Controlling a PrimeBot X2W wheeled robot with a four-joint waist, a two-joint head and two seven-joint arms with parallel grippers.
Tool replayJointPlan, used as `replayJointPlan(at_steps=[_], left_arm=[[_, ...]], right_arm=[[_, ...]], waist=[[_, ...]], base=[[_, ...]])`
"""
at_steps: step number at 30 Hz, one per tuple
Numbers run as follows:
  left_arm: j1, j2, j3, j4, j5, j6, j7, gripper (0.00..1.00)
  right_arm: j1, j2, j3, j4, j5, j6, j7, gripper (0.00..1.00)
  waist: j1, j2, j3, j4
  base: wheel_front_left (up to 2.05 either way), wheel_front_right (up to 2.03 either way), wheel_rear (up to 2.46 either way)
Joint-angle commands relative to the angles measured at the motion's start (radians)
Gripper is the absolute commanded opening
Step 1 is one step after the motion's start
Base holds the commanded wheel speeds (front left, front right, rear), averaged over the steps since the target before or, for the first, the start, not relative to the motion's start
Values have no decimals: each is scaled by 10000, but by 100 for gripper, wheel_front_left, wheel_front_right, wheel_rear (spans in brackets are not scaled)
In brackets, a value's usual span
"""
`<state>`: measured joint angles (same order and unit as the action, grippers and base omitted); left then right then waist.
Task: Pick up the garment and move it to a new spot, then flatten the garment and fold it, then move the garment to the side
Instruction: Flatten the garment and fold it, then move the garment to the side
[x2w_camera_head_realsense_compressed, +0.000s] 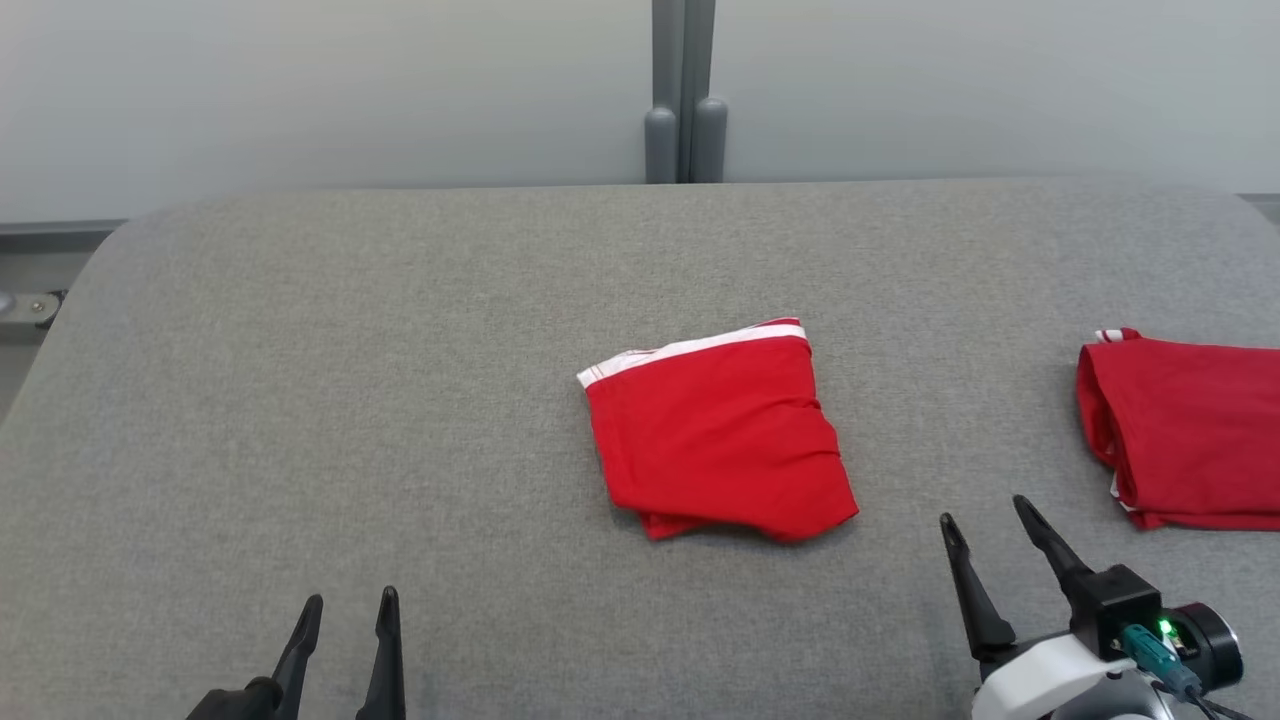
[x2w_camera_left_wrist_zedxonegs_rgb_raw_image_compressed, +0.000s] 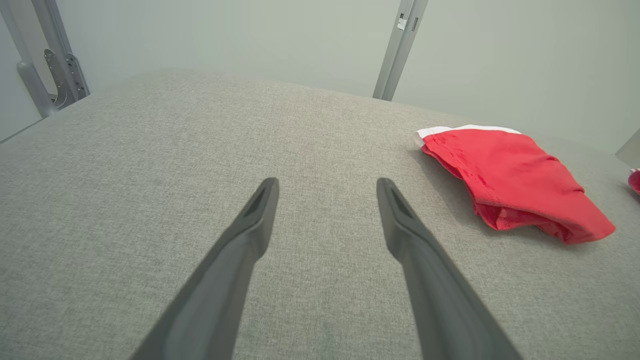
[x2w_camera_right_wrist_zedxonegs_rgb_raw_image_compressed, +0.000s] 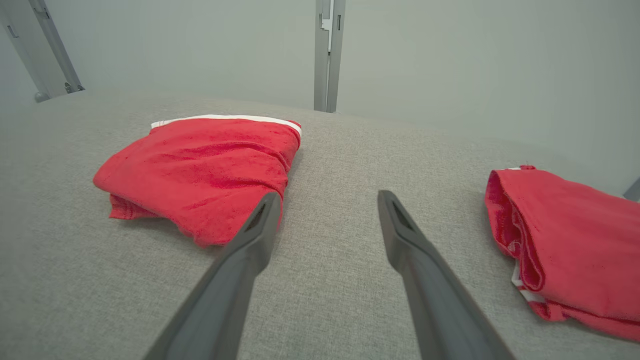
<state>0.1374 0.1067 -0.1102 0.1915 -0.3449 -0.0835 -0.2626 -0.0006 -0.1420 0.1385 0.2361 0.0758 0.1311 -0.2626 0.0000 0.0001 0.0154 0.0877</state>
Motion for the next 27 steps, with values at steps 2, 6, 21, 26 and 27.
replayJointPlan(at_steps=[2,6,21,26,27], left_arm=[[275,-52,167,113,177,-138,-22,100],[429,-141,405,359,279,-276,-22,100],[321,-293,866,807,768,-473,-23,100],[231,-256,642,715,651,-482,-23,100],[204,-248,598,679,639,-483,-23,100]], right_arm=[[393,-52,-471,-53,-45,-10,-25,100],[818,-50,-1105,27,-49,-10,-26,100],[1160,76,-2083,547,185,-10,-26,100],[1056,262,-2139,897,441,-10,-26,100],[929,222,-2000,969,469,-9,-26,100]], waist=[[0,-1,-501,-522],[0,-1,-692,-620],[0,-1,-855,-598],[0,-1,-779,-563],[0,-1,-739,-531]], base=[[0,0,0],[0,0,0],[0,0,0],[0,0,0],[0,0,0]])
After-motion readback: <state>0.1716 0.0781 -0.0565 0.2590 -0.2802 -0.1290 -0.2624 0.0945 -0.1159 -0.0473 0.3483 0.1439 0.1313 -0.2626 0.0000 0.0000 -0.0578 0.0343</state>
